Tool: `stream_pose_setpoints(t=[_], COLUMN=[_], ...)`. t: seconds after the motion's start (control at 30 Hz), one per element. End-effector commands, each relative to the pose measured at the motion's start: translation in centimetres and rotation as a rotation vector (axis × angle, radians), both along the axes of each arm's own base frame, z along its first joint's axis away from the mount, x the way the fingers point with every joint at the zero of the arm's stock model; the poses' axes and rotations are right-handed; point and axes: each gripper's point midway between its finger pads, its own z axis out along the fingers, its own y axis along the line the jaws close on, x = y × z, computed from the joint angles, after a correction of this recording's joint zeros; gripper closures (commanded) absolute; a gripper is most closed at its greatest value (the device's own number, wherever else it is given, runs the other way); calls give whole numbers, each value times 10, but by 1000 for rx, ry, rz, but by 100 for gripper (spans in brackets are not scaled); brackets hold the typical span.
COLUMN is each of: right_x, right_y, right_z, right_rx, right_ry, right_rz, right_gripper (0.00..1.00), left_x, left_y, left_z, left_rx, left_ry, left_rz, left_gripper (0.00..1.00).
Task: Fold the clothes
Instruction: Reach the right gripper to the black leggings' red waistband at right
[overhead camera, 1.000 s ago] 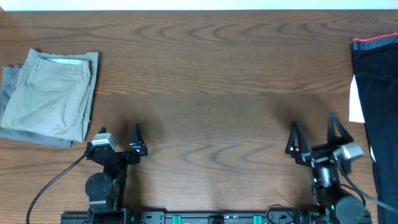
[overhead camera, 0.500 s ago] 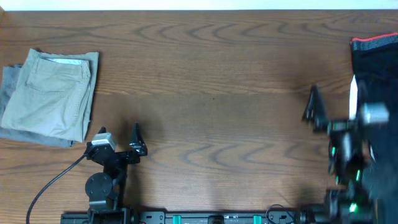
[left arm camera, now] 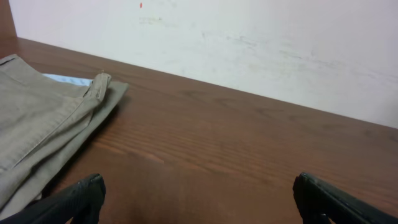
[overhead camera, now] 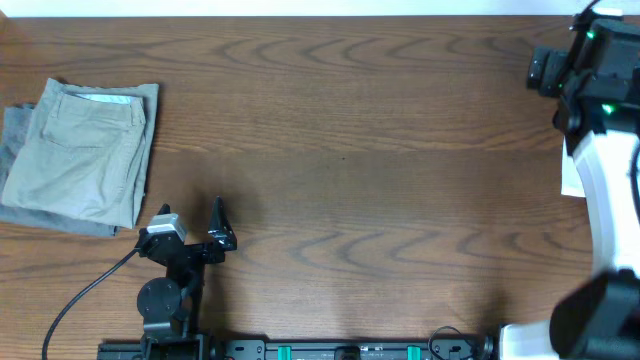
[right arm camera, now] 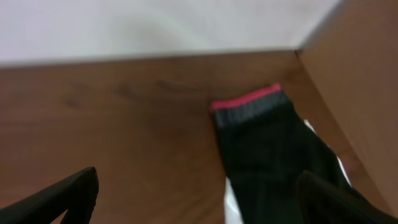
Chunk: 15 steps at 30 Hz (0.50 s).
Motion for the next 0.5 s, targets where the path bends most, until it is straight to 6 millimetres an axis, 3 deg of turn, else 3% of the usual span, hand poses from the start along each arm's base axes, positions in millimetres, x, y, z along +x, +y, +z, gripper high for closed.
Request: stream_pose_setpoints(t=[0.0, 0.17, 0.47], right_x=[7, 20, 66], right_y=[-28, -59, -85], right_z=[-18, -40, -79], right_rx=[-153, -312, -355], right_ry=[92, 160, 308], right_rz=[-32, -96, -63], right_gripper=[1, 1, 1], left_x=[-1, -1, -1], left_y=[-3, -3, -3], left_z=[-15, -15, -15], left_rx=[6, 7, 7], left_ry=[43, 43, 43], left_rz=[-16, -16, -16], left_gripper=[2, 2, 2])
